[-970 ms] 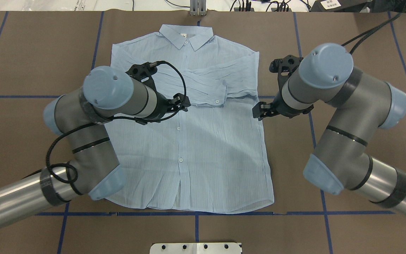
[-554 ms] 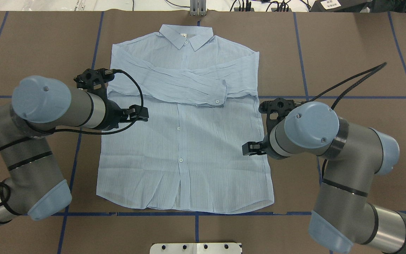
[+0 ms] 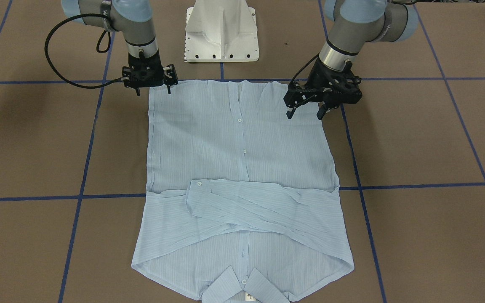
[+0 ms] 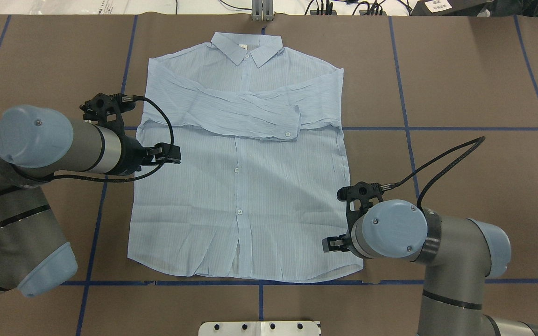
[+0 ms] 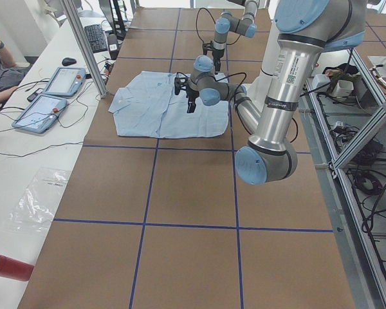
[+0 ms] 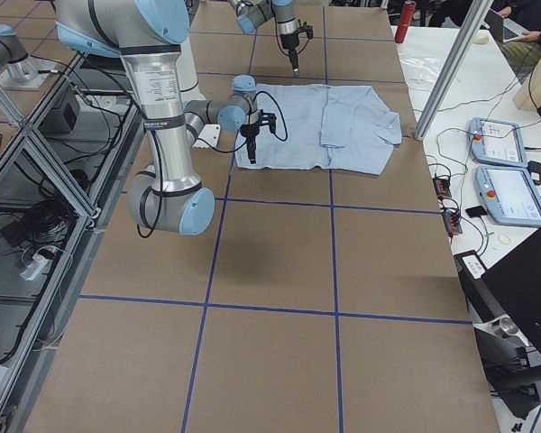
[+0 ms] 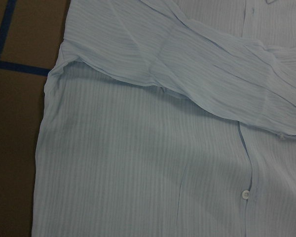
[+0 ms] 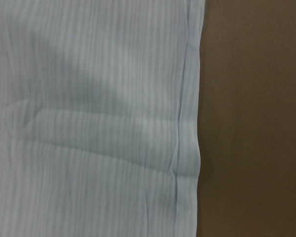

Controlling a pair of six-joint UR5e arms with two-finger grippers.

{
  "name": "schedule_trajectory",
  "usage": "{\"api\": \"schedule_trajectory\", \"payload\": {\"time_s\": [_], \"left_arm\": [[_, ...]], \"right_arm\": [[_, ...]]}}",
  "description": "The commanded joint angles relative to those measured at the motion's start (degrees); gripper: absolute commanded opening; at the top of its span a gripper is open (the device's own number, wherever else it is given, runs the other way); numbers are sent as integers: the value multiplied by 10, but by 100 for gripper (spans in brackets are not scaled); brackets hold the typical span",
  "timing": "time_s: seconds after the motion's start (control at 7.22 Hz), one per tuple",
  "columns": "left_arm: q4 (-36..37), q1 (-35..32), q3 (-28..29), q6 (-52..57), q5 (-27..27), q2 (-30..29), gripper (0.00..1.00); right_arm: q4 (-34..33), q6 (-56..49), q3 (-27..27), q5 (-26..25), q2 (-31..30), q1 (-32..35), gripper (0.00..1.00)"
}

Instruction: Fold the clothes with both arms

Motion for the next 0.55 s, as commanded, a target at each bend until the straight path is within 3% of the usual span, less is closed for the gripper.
{"api": "schedule_trajectory", "payload": {"time_s": [0.0,0.28,0.42], "left_arm": [[0,0,-12,0,2,-1,99],[0,1,-21,-1,2,-6,99],[0,1,-21,-1,2,-7,99]], "right_arm": [[-1,14,-12,1,-5,-17,96],[-1,13,-17,5,-7,-17,75],[-1,11,-16,9,-14,-17,73]]}}
